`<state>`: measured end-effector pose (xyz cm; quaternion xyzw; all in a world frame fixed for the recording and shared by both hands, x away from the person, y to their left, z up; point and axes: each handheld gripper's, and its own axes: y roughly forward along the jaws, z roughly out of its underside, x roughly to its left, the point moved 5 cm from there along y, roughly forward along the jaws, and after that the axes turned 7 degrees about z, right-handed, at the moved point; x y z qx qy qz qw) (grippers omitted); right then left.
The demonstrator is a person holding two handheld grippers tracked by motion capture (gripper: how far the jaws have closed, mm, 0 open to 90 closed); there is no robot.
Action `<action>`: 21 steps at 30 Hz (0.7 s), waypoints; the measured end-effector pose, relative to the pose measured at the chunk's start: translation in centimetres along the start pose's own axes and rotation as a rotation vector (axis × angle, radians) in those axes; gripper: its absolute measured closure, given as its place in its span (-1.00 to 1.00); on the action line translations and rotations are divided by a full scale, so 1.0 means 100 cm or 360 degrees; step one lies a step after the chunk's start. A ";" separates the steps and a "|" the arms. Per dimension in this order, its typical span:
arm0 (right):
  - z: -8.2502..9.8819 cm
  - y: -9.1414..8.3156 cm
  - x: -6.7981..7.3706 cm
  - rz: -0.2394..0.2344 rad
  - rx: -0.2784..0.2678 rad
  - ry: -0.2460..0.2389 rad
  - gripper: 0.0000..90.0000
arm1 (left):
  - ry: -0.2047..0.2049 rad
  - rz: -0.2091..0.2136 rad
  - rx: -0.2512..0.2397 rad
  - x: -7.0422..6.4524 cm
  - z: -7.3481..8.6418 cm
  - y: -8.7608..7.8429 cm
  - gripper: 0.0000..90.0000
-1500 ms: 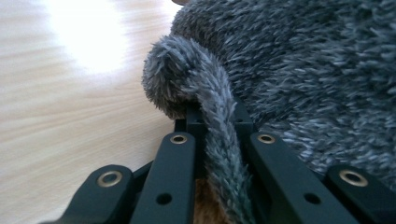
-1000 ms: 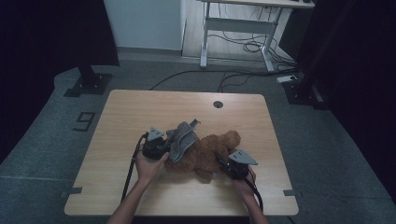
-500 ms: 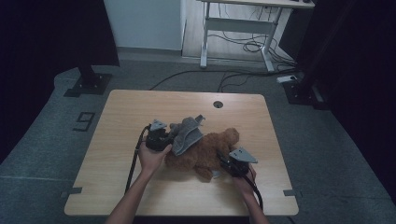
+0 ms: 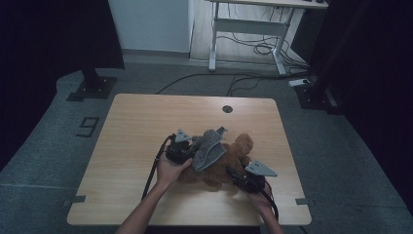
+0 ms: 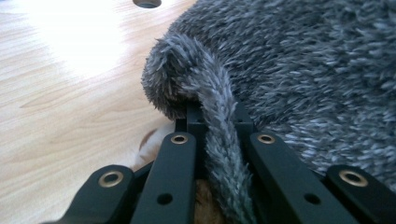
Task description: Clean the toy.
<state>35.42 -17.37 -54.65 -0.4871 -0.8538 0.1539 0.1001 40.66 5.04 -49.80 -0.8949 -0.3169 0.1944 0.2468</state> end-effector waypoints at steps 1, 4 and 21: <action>0.000 -0.002 -0.001 -0.0027 0.0004 0.0026 -0.08 | 0.0007 0.0005 -0.0026 -0.004 0.004 -0.003 0.87; -0.003 -0.012 -0.006 -0.0116 0.0042 0.0117 -0.26 | 0.0026 0.0020 -0.0066 -0.011 0.012 -0.008 0.88; -0.035 -0.012 -0.028 -0.0081 -0.0009 0.0360 -0.66 | 0.0107 0.0072 -0.0174 -0.041 0.042 -0.032 0.88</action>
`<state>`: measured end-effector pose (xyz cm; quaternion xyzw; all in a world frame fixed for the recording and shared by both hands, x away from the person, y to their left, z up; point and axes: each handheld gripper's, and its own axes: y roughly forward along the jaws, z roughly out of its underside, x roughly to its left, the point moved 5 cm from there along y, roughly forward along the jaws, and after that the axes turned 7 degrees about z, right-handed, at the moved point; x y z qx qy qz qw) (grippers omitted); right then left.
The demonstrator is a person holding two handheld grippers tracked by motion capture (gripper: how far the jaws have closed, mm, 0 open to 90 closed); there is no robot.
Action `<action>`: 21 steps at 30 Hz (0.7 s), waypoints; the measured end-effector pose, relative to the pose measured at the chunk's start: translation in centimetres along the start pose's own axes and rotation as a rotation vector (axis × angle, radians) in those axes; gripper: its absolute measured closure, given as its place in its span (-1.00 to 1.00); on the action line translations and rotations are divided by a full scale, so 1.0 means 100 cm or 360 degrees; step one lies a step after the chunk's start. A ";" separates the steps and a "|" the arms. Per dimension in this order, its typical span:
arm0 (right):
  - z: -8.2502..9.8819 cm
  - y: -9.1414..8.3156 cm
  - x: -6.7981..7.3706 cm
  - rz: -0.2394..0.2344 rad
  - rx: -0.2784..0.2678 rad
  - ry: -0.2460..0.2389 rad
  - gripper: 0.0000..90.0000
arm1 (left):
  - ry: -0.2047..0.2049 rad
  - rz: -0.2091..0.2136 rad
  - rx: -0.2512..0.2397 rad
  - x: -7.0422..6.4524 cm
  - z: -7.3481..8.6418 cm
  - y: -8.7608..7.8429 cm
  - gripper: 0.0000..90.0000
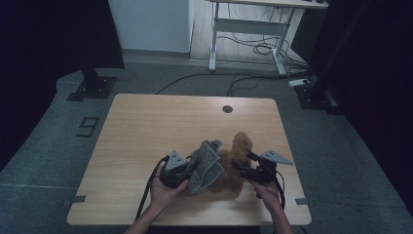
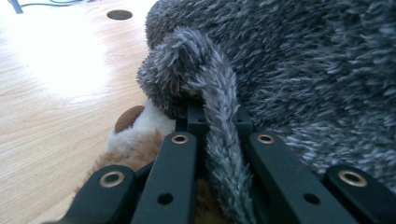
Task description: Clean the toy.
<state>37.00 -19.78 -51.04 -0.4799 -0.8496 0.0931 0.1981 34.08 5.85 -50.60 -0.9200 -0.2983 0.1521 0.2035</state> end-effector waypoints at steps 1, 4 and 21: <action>0.000 0.001 0.000 -0.0004 0.0005 0.0008 -0.66 | -0.0003 0.0002 -0.0003 -0.001 0.001 -0.001 0.88; 0.001 0.003 0.000 -0.0023 0.0019 0.0036 -0.68 | -0.0001 0.0002 -0.0013 -0.002 0.002 -0.001 0.88; 0.006 -0.005 0.013 -0.0078 -0.0009 -0.0222 0.49 | -0.0095 0.0093 -0.0058 0.000 0.002 -0.008 0.86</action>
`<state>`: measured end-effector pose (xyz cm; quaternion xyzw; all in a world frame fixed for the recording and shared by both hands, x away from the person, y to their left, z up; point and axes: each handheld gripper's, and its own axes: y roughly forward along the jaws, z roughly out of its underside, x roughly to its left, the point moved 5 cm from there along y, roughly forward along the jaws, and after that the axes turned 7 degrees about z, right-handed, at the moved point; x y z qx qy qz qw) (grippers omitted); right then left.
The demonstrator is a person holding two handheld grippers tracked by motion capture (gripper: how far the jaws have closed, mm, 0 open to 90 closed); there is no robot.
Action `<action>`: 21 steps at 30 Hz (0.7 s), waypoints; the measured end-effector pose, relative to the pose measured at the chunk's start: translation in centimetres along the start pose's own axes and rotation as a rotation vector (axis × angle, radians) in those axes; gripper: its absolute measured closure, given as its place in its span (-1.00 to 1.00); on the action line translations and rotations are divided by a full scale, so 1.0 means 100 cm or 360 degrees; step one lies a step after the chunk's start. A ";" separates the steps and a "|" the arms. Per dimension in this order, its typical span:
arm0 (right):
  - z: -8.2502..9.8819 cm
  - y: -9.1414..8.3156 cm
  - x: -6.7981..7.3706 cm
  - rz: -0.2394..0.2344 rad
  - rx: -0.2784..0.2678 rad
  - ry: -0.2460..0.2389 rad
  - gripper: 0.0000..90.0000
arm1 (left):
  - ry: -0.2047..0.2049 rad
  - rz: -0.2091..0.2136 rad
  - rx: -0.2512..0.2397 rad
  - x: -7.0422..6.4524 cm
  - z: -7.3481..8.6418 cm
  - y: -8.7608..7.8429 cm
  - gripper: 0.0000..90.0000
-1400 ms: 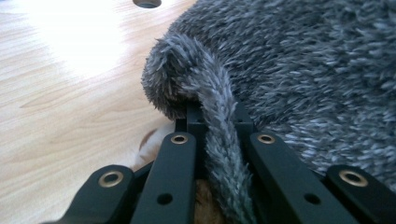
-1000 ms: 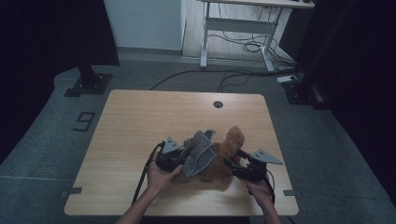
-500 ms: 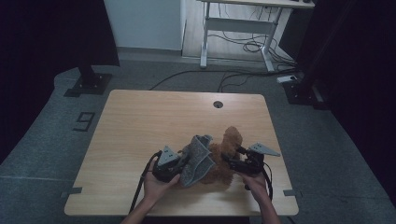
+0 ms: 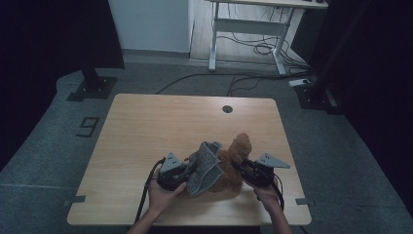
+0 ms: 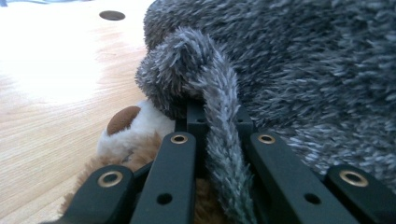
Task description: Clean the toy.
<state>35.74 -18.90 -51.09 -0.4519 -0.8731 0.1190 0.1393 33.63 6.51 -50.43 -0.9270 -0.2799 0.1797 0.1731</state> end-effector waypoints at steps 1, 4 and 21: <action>0.000 -0.001 0.001 0.0010 -0.0005 -0.0016 0.51 | -0.0016 0.0018 0.0004 0.001 -0.003 -0.002 0.86; 0.003 -0.003 0.003 0.0031 -0.0026 -0.0071 0.55 | -0.0045 0.0039 -0.0013 0.006 -0.016 -0.008 0.86; 0.016 -0.009 0.000 0.0027 -0.0020 -0.0110 0.59 | 0.0013 0.0183 0.0139 -0.014 -0.102 0.056 0.85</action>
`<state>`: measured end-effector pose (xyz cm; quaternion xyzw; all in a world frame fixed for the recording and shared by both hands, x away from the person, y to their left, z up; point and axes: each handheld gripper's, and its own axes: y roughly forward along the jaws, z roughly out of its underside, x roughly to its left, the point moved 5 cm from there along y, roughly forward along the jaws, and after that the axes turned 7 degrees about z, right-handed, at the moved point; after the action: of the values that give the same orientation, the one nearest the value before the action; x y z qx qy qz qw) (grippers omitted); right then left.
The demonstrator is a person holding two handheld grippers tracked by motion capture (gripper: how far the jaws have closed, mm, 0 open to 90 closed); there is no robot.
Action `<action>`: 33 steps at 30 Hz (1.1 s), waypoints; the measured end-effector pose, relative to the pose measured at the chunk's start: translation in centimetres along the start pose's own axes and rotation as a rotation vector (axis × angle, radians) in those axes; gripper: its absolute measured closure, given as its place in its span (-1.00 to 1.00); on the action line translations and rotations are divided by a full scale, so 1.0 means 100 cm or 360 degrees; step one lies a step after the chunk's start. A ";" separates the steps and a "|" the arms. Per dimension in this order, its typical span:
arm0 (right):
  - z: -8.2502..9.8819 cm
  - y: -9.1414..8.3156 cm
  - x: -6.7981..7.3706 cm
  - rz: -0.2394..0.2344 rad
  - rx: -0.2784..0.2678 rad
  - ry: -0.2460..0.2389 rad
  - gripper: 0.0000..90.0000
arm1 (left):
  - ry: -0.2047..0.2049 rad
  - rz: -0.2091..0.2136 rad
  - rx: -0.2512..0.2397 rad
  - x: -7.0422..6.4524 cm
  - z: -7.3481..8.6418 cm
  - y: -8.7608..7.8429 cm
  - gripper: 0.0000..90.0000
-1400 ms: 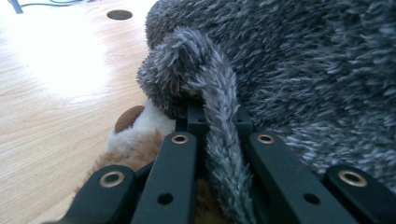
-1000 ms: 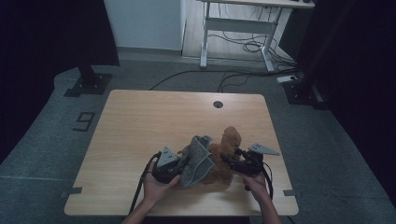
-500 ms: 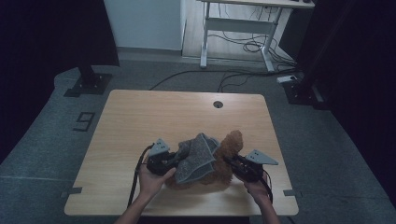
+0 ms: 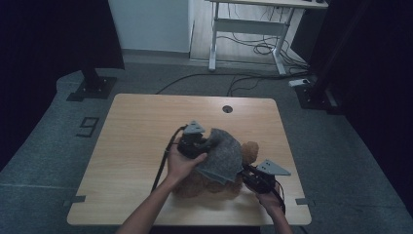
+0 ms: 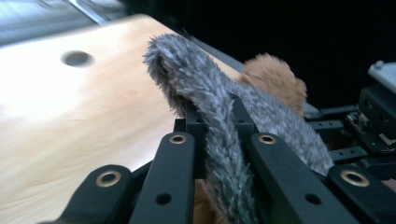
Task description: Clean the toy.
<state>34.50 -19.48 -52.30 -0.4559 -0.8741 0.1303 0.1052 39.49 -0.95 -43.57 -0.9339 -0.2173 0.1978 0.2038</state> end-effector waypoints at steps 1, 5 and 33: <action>0.000 0.000 0.000 0.0003 0.0001 -0.0002 0.59 | -0.0007 0.0017 0.0018 -0.002 0.000 0.006 0.85; 0.001 -0.001 0.000 0.0001 0.0004 -0.0008 0.59 | -0.0001 0.0094 0.0112 -0.014 -0.002 0.034 0.82; -0.008 -0.032 -0.038 0.0090 -0.0006 0.0203 -0.40 | 0.0077 0.0040 0.0195 -0.024 0.039 0.047 0.87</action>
<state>34.40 -24.24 -50.77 -0.4879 -0.8528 0.1022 0.1561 37.25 -4.86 -48.33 -0.9268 -0.1881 0.1907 0.2632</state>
